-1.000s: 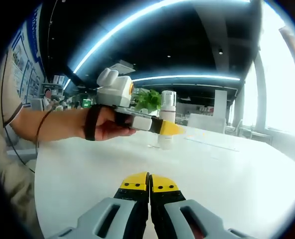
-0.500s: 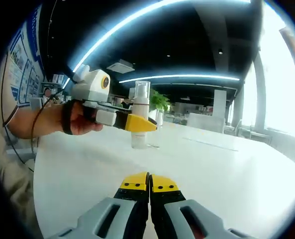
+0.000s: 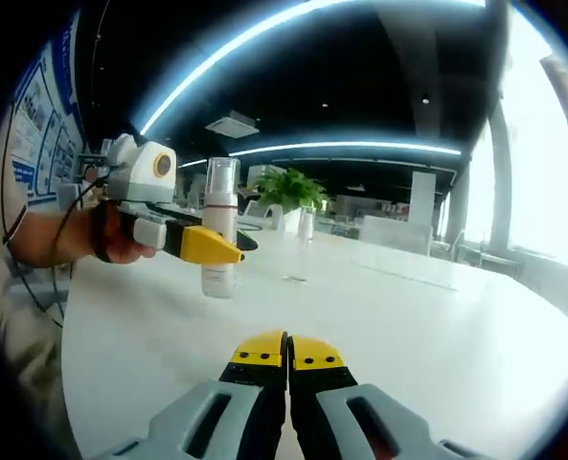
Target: Clamp pump bottle remove cover press pump head put on cover
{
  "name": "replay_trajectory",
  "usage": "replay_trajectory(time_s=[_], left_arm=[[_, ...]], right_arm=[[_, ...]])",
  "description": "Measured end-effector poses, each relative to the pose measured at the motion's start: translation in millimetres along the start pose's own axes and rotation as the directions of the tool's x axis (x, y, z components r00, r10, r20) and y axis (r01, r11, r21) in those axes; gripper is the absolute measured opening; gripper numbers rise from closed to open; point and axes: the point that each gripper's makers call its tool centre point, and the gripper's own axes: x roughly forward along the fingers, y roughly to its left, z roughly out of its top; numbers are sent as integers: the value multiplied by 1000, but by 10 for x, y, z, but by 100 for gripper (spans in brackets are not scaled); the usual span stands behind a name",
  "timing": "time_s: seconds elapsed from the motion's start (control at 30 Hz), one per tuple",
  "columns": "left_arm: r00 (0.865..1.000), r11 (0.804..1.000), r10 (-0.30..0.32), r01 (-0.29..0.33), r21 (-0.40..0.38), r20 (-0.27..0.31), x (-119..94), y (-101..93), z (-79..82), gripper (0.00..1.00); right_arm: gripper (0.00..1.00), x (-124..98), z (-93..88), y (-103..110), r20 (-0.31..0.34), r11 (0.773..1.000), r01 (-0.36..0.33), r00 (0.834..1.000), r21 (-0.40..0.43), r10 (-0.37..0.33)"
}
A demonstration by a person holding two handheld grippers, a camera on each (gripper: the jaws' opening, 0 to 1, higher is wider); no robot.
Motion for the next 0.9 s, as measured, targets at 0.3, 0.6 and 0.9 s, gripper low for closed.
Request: replay_trajectory(time_s=[0.3, 0.6, 0.9], left_arm=[[996, 996, -84, 84, 20, -24, -97, -279, -155, 15], [994, 994, -107, 107, -11, -19, -157, -336, -189, 15], [990, 990, -139, 139, -13, -18, -167, -416, -248, 15]], right_arm=[[0, 10, -25, 3, -15, 1000, 4, 1000, -13, -4], [0, 15, -39, -8, -23, 1000, 9, 1000, -22, -10], [0, 16, -48, -7, -29, 999, 12, 999, -31, -13]])
